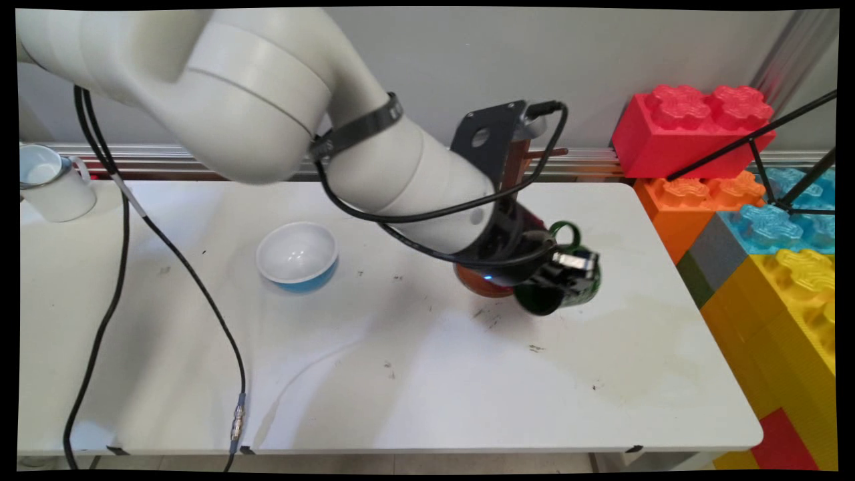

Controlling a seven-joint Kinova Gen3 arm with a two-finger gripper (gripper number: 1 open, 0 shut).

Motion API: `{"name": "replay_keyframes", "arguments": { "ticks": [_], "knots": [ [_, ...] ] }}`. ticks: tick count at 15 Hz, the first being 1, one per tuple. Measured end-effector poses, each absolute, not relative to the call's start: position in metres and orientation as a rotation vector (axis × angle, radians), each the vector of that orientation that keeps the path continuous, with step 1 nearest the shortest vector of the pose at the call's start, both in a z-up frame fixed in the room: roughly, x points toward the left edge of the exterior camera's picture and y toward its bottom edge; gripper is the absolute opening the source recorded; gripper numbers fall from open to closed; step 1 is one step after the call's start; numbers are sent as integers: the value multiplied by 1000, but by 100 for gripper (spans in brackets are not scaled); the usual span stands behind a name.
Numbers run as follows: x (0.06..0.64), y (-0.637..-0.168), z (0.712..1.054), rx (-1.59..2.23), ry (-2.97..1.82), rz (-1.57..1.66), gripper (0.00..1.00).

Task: Place the picked object on the table

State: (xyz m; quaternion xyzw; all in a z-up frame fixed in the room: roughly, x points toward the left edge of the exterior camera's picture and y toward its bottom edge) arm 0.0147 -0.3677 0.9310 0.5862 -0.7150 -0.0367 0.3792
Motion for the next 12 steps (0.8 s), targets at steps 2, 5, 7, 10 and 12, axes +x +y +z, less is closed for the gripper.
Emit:
{"name": "replay_keyframes", "arguments": {
  "ticks": [2, 5, 7, 10, 12],
  "knots": [
    [23, -363, 933, 1496, -1904, -118, 0],
    [38, -355, 937, 1481, -2036, -145, 0],
    [50, -348, 939, 1478, -2125, -173, 0],
    [64, -342, 938, 1475, -2213, -194, 0],
    [74, -340, 935, 1469, -2274, -197, 0]
  ]
}}
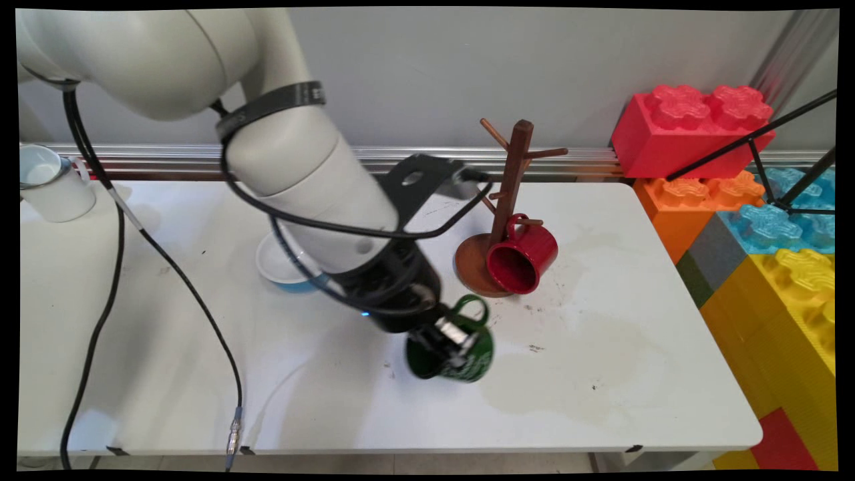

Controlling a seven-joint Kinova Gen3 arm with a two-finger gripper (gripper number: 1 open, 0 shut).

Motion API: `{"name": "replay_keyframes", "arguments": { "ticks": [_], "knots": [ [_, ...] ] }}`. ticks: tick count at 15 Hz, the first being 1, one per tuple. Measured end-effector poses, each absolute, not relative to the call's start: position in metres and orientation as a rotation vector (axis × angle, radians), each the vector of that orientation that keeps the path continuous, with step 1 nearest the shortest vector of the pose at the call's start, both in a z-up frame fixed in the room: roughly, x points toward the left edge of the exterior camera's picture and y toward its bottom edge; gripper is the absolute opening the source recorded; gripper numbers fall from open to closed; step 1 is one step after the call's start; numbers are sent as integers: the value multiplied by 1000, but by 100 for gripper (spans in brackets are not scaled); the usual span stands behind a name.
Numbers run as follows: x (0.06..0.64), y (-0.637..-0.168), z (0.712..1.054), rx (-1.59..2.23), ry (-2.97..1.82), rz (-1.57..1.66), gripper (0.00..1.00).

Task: Place the picked object on the table

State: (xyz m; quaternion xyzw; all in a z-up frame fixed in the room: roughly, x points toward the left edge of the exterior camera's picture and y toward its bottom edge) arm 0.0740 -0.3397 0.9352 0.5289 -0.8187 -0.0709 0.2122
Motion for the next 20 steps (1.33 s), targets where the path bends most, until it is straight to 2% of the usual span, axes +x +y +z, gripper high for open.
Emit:
{"name": "replay_keyframes", "arguments": {
  "ticks": [10, 20],
  "knots": [
    [112, -361, 904, 1279, -2606, -47, 0],
    [102, -406, 869, 979, -2859, 198, 0]
  ]
}}
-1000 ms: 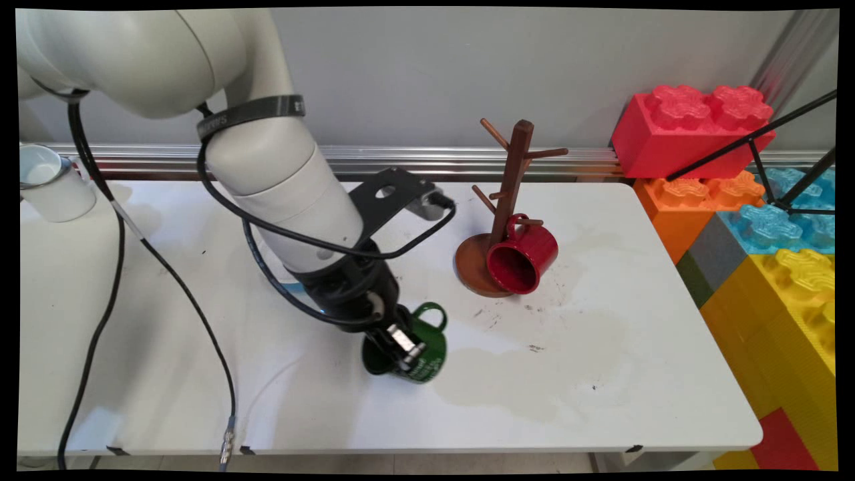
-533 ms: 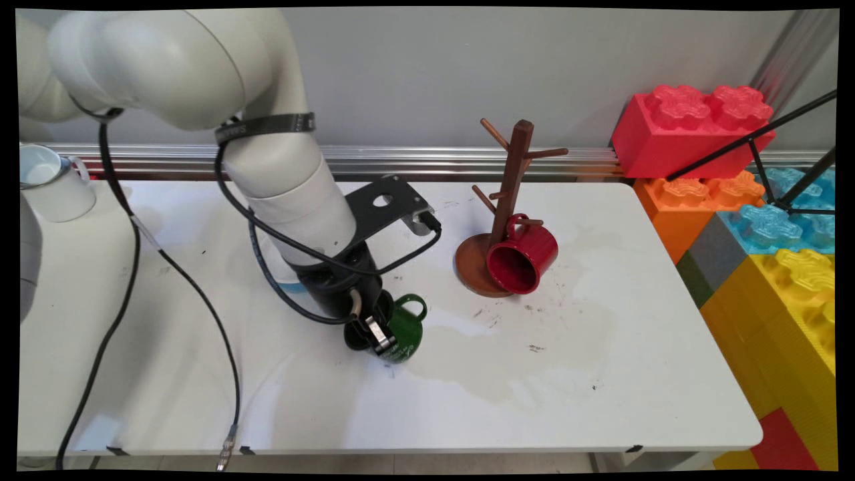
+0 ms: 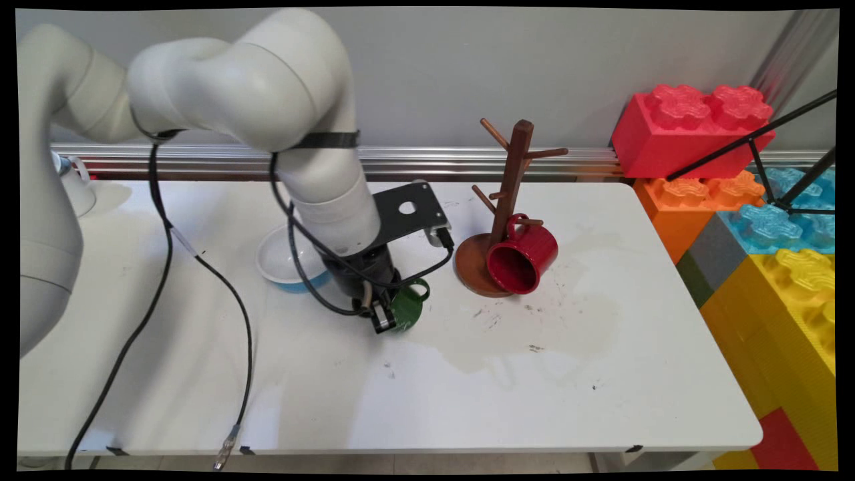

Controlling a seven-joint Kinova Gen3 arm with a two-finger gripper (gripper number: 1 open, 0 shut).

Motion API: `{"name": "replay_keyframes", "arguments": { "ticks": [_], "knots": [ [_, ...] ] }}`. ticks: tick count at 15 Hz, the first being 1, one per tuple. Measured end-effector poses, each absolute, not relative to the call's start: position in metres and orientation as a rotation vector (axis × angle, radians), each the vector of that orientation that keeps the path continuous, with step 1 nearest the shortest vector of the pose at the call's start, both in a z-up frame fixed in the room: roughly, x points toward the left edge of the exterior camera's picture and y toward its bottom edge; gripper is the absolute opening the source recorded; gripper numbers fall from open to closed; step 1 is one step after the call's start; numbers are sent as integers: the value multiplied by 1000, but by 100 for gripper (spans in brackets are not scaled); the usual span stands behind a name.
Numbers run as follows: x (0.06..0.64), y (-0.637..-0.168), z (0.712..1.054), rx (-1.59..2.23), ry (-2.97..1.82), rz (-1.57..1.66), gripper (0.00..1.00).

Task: Place the picked object on the table

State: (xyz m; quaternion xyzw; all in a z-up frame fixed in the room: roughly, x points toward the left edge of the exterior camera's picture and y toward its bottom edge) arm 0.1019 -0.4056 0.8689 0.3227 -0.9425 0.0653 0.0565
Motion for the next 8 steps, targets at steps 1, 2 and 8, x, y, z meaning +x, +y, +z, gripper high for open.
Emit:
{"name": "replay_keyframes", "arguments": {
  "ticks": [1, 2, 8],
  "knots": [
    [100, -409, 867, 967, -2871, 215, 0],
    [97, -414, 865, 949, -2888, 240, 0],
    [80, -437, 854, 877, -2974, 348, 0]
  ]
}}
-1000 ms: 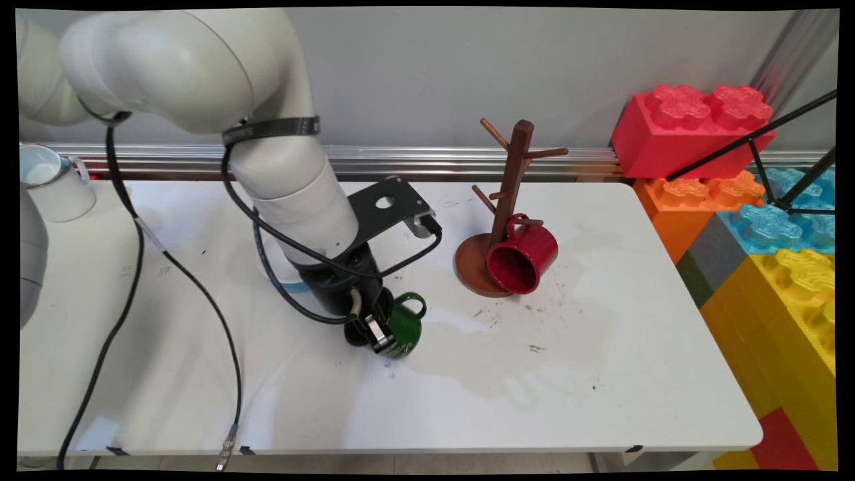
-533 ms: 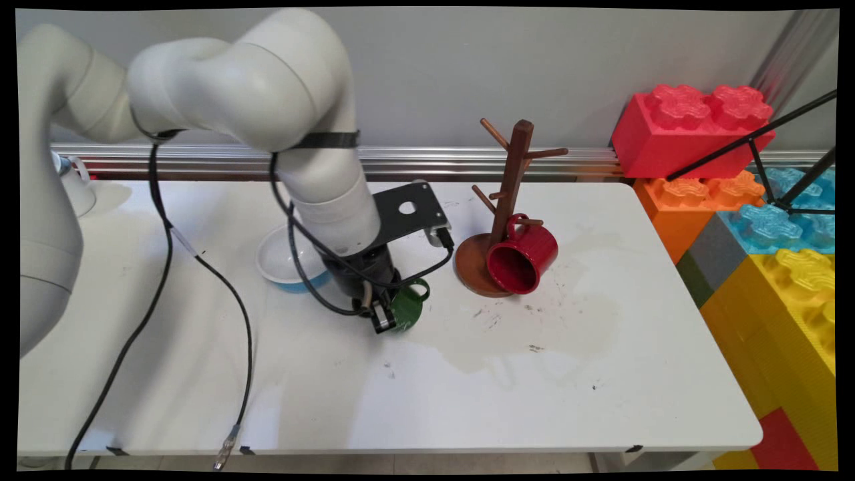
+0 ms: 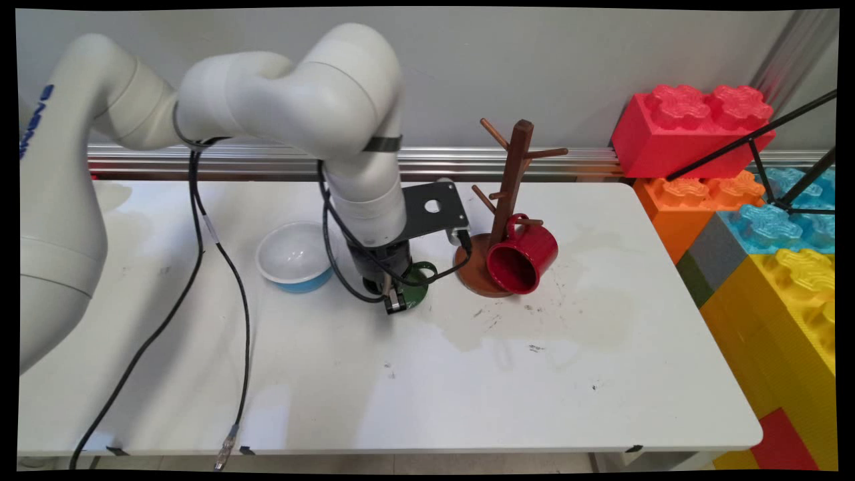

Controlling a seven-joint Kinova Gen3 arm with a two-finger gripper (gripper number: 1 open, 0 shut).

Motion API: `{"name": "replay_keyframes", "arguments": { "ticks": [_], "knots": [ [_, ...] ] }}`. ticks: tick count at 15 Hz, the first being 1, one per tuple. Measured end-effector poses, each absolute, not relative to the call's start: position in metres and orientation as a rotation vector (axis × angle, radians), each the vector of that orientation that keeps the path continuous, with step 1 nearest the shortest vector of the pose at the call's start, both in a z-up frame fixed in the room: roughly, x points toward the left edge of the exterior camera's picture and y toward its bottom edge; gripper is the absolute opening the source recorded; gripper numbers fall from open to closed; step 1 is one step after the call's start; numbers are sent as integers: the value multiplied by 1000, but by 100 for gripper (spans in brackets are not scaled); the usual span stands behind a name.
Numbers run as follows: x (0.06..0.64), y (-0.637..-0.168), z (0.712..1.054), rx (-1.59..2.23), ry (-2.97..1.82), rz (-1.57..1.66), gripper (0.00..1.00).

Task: Place the picked object on the table

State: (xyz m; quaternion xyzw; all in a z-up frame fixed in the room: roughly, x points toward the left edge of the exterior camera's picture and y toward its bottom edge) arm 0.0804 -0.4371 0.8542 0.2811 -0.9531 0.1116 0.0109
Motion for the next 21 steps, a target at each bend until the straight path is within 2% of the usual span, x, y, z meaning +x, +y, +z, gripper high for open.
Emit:
{"name": "replay_keyframes", "arguments": {
  "ticks": [21],
  "knots": [
    [68, -466, 835, 830, -3152, 385, 0]
  ]
}}
